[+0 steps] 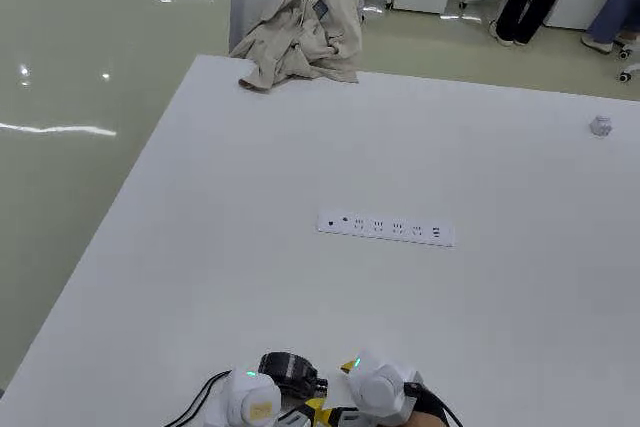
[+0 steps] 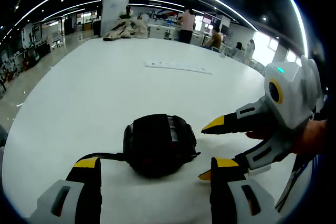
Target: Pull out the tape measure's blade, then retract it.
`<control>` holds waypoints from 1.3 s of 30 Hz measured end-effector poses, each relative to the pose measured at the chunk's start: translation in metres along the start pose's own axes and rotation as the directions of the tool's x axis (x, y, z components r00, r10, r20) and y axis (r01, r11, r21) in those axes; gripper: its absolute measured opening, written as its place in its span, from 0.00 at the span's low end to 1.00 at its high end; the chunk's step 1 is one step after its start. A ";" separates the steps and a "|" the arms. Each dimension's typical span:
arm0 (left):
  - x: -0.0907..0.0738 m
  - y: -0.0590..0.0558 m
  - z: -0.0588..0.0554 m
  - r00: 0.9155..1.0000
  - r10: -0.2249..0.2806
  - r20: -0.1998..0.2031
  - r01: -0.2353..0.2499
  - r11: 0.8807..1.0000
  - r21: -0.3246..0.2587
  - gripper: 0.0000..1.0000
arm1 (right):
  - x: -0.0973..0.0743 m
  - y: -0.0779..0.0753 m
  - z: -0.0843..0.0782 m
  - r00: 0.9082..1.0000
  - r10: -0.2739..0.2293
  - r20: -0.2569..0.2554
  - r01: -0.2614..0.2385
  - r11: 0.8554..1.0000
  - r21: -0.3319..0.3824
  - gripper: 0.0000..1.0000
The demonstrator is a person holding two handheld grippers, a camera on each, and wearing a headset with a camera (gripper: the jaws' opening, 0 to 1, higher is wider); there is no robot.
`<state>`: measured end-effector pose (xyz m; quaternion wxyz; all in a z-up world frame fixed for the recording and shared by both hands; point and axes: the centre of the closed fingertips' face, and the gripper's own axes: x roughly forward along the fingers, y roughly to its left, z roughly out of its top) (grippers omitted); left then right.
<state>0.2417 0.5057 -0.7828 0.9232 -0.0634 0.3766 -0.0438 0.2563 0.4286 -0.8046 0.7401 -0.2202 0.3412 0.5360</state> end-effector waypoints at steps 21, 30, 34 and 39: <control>-0.029 0.000 0.000 0.997 -0.055 0.047 0.052 0.997 0.050 0.89 | -0.033 0.017 -0.008 0.992 -0.113 0.054 0.104 0.983 0.150 0.58; -0.033 0.002 -0.003 0.996 -0.074 0.058 0.071 0.996 0.053 0.91 | -0.047 0.026 -0.011 0.983 -0.163 0.080 0.144 0.969 0.200 0.62; -0.036 0.000 -0.004 0.995 -0.086 0.060 0.082 0.995 0.056 0.93 | -0.053 0.027 -0.011 0.979 -0.182 0.090 0.159 0.963 0.218 0.64; -0.040 0.001 -0.004 0.994 -0.091 0.067 0.086 0.994 0.069 0.95 | -0.062 0.028 -0.012 0.972 -0.212 0.097 0.184 0.953 0.241 0.66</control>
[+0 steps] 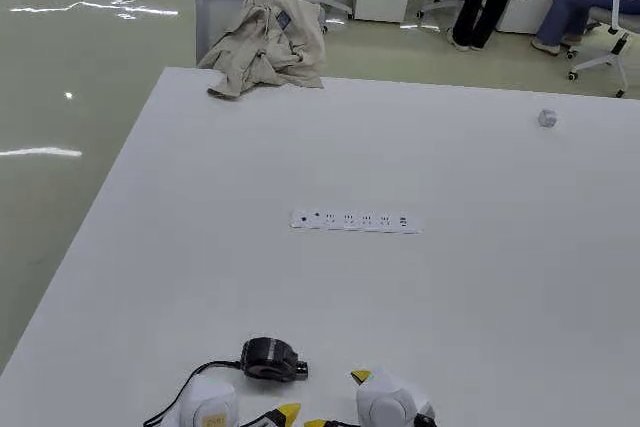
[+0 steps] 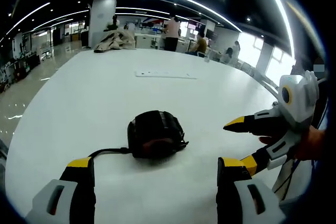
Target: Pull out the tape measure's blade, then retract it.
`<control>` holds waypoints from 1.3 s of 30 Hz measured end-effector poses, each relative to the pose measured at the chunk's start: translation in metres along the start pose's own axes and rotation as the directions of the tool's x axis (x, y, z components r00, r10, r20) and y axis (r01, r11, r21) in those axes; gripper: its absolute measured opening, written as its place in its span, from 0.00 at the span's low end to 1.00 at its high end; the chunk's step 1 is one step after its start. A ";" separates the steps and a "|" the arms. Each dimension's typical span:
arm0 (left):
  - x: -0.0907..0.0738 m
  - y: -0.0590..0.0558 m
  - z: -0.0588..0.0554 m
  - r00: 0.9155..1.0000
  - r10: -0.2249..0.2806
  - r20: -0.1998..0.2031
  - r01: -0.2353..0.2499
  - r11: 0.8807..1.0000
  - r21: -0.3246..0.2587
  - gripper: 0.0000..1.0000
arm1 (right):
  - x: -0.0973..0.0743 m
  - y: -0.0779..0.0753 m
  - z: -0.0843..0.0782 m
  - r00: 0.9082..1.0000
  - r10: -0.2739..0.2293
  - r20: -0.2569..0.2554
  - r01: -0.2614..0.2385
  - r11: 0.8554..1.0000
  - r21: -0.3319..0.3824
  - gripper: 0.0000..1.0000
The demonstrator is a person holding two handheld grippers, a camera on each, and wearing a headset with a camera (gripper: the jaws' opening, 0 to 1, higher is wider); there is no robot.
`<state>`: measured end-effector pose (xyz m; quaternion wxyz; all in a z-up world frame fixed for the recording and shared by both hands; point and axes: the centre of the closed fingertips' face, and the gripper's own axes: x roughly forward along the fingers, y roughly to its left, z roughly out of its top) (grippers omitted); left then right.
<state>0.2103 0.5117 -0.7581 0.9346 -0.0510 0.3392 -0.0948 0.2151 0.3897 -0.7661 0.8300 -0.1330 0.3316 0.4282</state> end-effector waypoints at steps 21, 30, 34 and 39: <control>-0.024 0.007 -0.014 1.000 -0.011 0.006 0.011 1.000 -0.014 0.97 | -0.059 -0.005 -0.010 0.992 -0.106 0.063 0.099 0.989 0.112 0.75; -0.038 0.007 -0.016 1.000 -0.023 0.012 0.023 1.000 -0.015 0.98 | -0.074 0.000 -0.006 0.989 -0.124 0.084 0.114 0.986 0.121 0.81; -0.045 0.007 -0.016 0.999 -0.028 0.020 0.029 0.999 -0.019 0.98 | -0.079 0.006 -0.006 0.989 -0.121 0.083 0.110 0.987 0.120 0.83; -0.053 0.007 -0.018 0.999 -0.034 0.020 0.034 0.999 -0.009 1.00 | -0.084 0.011 -0.006 0.990 -0.114 0.077 0.104 0.987 0.125 0.86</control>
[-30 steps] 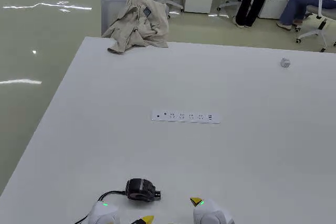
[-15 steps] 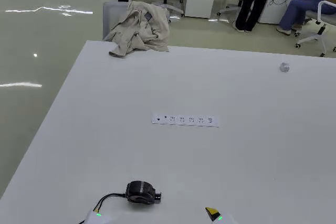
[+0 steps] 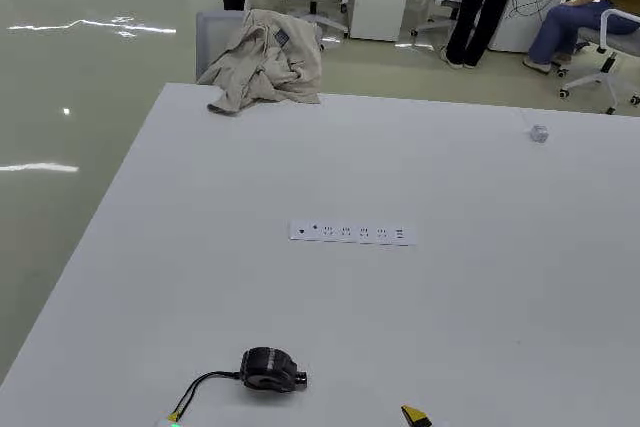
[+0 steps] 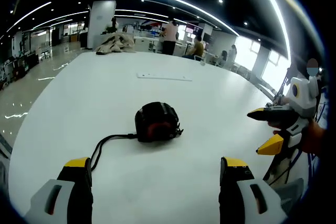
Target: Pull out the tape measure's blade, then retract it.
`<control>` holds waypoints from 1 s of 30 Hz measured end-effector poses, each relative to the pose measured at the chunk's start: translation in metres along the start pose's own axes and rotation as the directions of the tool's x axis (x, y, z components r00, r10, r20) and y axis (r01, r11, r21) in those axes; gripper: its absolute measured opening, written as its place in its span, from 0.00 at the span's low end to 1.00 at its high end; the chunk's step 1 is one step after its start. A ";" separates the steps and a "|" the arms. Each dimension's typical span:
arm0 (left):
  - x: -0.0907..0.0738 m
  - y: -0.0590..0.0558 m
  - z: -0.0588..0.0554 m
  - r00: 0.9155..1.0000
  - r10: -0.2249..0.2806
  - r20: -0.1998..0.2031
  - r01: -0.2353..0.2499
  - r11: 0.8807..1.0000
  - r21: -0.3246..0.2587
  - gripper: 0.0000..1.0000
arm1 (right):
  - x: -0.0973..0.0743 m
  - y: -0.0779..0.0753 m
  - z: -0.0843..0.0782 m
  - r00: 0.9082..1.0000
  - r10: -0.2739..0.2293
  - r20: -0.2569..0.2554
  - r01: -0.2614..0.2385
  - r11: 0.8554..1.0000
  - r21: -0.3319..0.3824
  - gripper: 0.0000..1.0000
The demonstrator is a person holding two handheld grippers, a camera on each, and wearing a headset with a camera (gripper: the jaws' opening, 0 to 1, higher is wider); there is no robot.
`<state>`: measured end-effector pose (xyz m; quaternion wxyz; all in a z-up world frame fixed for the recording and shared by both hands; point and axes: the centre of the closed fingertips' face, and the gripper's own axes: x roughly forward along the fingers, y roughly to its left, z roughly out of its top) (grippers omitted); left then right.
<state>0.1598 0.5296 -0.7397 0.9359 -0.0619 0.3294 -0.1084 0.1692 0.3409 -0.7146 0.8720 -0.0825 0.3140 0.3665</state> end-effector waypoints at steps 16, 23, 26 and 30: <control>-0.027 0.008 -0.006 1.000 -0.003 -0.004 0.003 1.000 0.000 1.00 | -0.022 0.007 0.001 1.000 -0.009 -0.007 0.009 1.000 0.004 0.93; -0.038 0.010 -0.009 1.000 0.005 0.003 -0.005 1.000 -0.005 1.00 | -0.028 0.009 -0.007 1.000 -0.012 -0.023 0.012 1.000 0.010 0.94; -0.042 0.012 -0.010 1.000 0.010 0.007 -0.010 1.000 0.005 1.00 | -0.030 0.010 -0.011 0.999 -0.013 -0.032 0.013 1.000 0.014 0.94; -0.051 0.015 -0.011 1.000 0.016 0.011 -0.016 1.000 0.009 1.00 | -0.035 0.012 -0.013 0.999 -0.010 -0.039 0.010 1.000 0.013 0.95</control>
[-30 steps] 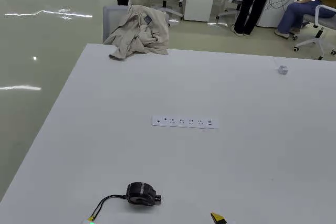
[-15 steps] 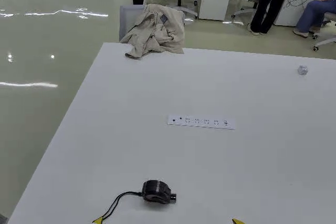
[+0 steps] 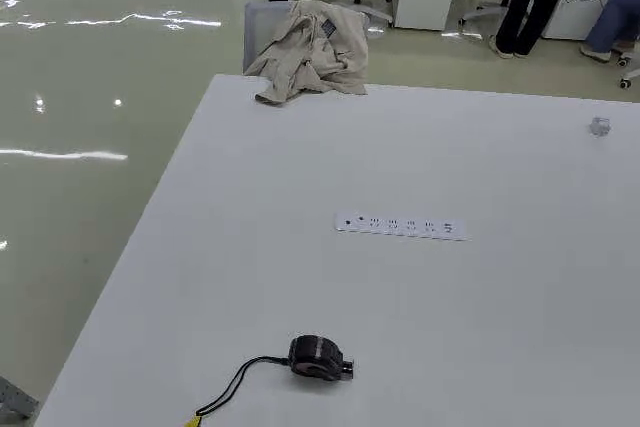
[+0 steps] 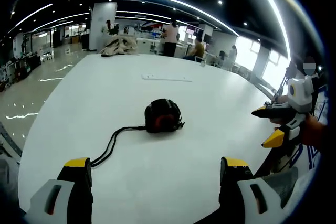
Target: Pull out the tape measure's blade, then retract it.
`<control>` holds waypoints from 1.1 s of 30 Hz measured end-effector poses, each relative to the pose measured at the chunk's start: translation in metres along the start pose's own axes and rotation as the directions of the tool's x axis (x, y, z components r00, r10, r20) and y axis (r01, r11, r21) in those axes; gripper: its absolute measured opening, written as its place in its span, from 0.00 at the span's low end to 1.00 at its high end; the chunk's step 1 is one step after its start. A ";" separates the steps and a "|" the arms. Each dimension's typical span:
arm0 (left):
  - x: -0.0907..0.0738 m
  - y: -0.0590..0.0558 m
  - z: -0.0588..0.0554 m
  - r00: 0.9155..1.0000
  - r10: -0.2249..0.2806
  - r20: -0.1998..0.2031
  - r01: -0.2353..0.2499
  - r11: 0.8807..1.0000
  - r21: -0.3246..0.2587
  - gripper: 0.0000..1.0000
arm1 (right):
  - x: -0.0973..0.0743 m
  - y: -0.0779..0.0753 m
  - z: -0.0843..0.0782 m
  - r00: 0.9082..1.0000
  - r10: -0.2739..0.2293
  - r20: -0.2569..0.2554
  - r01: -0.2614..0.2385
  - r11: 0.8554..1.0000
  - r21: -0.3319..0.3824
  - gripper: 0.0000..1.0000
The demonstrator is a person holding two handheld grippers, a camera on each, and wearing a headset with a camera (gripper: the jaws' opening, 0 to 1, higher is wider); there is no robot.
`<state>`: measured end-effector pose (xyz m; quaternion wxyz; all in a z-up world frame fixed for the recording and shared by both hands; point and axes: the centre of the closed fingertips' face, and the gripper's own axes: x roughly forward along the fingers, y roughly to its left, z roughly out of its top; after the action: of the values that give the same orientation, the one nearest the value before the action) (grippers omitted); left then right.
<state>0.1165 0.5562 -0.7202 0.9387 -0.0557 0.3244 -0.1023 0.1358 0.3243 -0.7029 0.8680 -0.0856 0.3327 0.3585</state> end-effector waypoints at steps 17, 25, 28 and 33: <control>-0.020 0.022 -0.010 0.999 0.044 -0.008 -0.044 0.999 -0.008 1.00 | -0.009 0.008 -0.006 0.999 0.012 -0.041 -0.014 0.999 -0.032 0.96; -0.028 0.029 -0.009 0.998 0.063 0.001 -0.063 0.998 -0.024 1.00 | -0.016 0.006 -0.008 0.999 0.007 -0.052 -0.008 0.999 -0.032 0.96; -0.031 0.030 -0.010 0.998 0.065 -0.002 -0.065 0.998 -0.023 1.00 | -0.018 0.005 -0.011 0.999 0.004 -0.055 -0.005 1.000 -0.027 0.96; -0.033 0.031 -0.013 0.998 0.070 -0.008 -0.070 0.997 -0.035 1.00 | -0.022 0.003 -0.017 0.997 -0.002 -0.072 0.000 1.000 -0.023 0.97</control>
<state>0.0878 0.5932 -0.7161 0.9394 -0.0606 0.3312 -0.0638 0.1131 0.3077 -0.7015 0.8546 -0.1084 0.3596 0.3585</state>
